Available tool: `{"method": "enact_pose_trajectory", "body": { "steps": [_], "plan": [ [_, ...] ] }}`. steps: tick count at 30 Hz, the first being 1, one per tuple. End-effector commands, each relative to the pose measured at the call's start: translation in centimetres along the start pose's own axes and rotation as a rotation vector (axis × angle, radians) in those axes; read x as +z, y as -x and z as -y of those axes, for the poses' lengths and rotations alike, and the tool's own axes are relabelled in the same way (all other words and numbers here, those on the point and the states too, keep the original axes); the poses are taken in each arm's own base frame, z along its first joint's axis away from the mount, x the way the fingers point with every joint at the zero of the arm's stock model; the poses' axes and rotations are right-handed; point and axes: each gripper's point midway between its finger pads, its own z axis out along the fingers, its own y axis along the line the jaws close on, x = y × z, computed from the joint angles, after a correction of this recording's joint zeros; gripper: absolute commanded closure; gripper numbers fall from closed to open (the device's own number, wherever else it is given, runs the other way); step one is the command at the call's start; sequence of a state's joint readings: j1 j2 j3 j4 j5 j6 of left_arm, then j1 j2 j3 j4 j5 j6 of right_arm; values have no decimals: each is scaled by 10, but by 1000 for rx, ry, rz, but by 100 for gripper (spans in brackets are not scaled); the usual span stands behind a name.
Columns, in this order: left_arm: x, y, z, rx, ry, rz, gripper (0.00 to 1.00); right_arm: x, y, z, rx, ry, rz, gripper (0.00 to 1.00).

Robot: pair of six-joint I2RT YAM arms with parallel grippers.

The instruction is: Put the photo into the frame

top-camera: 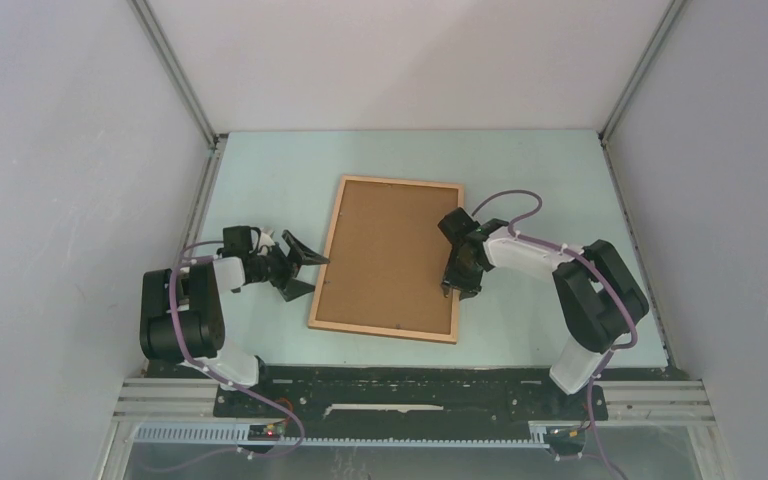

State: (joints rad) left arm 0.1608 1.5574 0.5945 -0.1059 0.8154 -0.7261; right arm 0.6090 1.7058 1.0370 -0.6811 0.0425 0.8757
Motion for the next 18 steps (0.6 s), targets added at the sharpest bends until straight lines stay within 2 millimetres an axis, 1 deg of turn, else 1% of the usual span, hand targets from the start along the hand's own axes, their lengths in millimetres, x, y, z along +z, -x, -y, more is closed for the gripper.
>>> {"method": "enact_pose_trajectory", "body": {
  "steps": [1,5,8,10,14,18],
  "plan": [
    [-1,-11,0,-22,-18,-30,4,-2,7,-13,-196,93,-1,100],
    [-2,-9,0,-22,-19,-24,4,-1,15,-12,-342,92,22,100],
    [-2,-9,0,-23,-20,-23,4,6,20,-5,-430,67,19,100],
    [-2,-9,0,-25,-18,-22,4,7,25,-4,-484,67,26,100],
    [-3,-8,-1,-27,-18,-20,4,3,38,-8,-548,92,70,100],
    [-3,-8,-1,-25,-17,-18,4,-3,45,-24,-590,183,106,100]
  ]
}}
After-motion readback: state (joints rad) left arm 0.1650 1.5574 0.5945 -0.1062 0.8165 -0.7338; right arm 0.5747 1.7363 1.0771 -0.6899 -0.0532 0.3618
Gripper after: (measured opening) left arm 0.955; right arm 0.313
